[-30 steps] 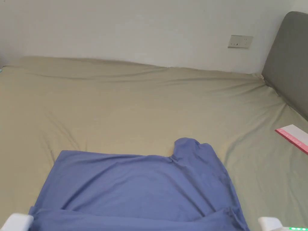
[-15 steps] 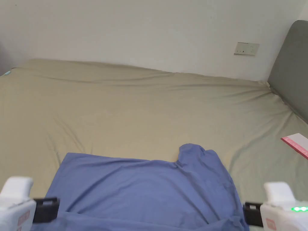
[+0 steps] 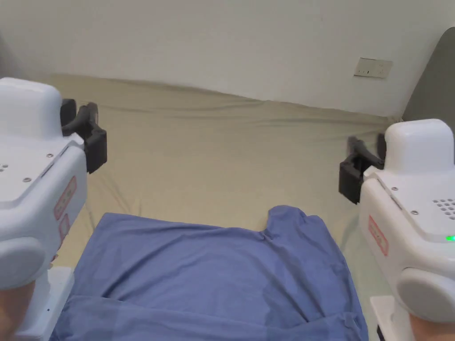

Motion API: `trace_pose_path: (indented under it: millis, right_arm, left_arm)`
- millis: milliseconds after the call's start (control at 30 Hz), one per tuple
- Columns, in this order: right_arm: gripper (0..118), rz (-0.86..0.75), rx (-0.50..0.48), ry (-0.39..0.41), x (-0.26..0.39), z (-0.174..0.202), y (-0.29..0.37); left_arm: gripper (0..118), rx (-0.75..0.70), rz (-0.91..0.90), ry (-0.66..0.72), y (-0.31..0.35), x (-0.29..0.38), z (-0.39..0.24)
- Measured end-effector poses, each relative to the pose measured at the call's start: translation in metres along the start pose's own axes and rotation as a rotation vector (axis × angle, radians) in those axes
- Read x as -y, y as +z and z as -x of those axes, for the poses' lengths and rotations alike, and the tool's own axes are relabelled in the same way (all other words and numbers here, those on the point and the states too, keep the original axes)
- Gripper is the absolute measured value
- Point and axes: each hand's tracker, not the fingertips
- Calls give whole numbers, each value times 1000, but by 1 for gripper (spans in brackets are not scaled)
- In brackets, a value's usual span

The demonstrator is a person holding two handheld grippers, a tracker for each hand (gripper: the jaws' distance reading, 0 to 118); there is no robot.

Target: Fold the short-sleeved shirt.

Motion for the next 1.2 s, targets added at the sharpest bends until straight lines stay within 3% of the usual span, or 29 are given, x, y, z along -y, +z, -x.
trace_pose_path:
  millis: [33, 67, 167, 333, 567, 633, 667, 700, 733, 767, 900, 1033, 1100, 1167, 1200]
  right_arm:
    - [2, 7, -2, 1, 2, 4, -2]
    - [2, 9, 4, 3, 4, 9, -3]
    - [2, 50, -65, 6, 9, 22, -11]
    - [2, 92, -60, 60, 33, 31, -28]
    - [2, 190, -50, 47, 73, 19, -63]
    - [2, 236, -48, 36, 90, 12, -76]
    - [2, 276, -43, 34, 100, 9, -84]
    - [2, 303, -39, 36, 108, 6, -92]
    - [2, 322, -32, 38, 116, 3, -98]
    - [2, 337, -24, 38, 124, 0, -103]
    - [2, 402, -8, 33, 147, -12, -121]
    - [2, 445, 11, 40, 164, -23, -133]
    - [2, 461, 22, 42, 169, -27, -137]
    - [2, 470, 24, 50, 174, -28, -139]
    - [2, 480, 23, 65, 176, -29, -141]
  left_arm:
    - [13, 11, 4, -1, -7, 5, 1]
    - [0, 18, 7, -4, -7, 8, -4]
    - [0, 34, 37, -59, -17, 22, -18]
    - [0, 63, 90, -97, -40, 49, -33]
    - [0, 67, 166, -55, -96, 110, -18]
    - [28, 66, 308, -66, -133, 141, -7]
    - [66, 66, 363, -34, -156, 160, 1]
    - [94, 59, 441, -5, -177, 178, 8]
    - [112, 59, 532, 17, -201, 198, 16]
    - [114, 65, 594, 16, -223, 217, 23]
    - [113, -20, 758, 4, -296, 278, 44]
    - [104, -72, 872, 43, -334, 313, 57]
    - [96, -123, 882, -28, -335, 318, 51]
    - [88, -18, 875, -2, -334, 322, 49]
    - [75, -38, 865, 7, -333, 316, 51]
